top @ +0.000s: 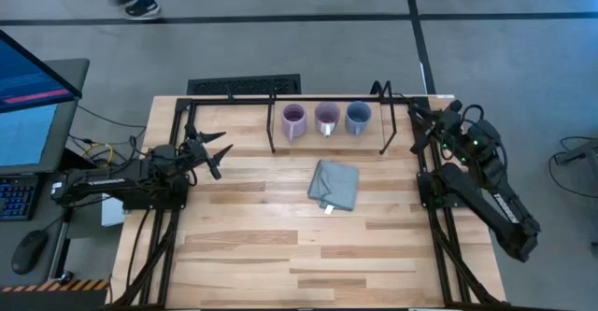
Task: Stack small to large cups/mugs on shelf
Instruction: Return to Home Position
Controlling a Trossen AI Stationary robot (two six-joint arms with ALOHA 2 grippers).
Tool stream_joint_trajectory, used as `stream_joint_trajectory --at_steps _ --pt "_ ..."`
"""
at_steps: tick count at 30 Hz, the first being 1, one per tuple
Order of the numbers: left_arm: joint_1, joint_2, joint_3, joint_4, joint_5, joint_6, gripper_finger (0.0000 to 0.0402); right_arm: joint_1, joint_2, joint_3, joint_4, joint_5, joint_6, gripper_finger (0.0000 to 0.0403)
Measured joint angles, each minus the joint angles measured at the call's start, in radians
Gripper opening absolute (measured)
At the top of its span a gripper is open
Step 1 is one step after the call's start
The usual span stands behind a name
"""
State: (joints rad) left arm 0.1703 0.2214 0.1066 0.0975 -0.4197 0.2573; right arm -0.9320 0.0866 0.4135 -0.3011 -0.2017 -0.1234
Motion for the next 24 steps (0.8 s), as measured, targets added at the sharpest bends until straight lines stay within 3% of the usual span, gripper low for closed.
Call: stream_joint_trajectory --at_steps 9,24 --pt "0.000 0.000 0.000 -0.001 -0.001 0.000 0.0199 0.000 -0.083 -0.098 0.001 0.078 0.057 0.0114" --pt "0.000 0.000 -0.034 -0.012 -0.005 -0.011 0.0199 0.000 -0.084 -0.335 0.272 0.159 0.077 0.0114"
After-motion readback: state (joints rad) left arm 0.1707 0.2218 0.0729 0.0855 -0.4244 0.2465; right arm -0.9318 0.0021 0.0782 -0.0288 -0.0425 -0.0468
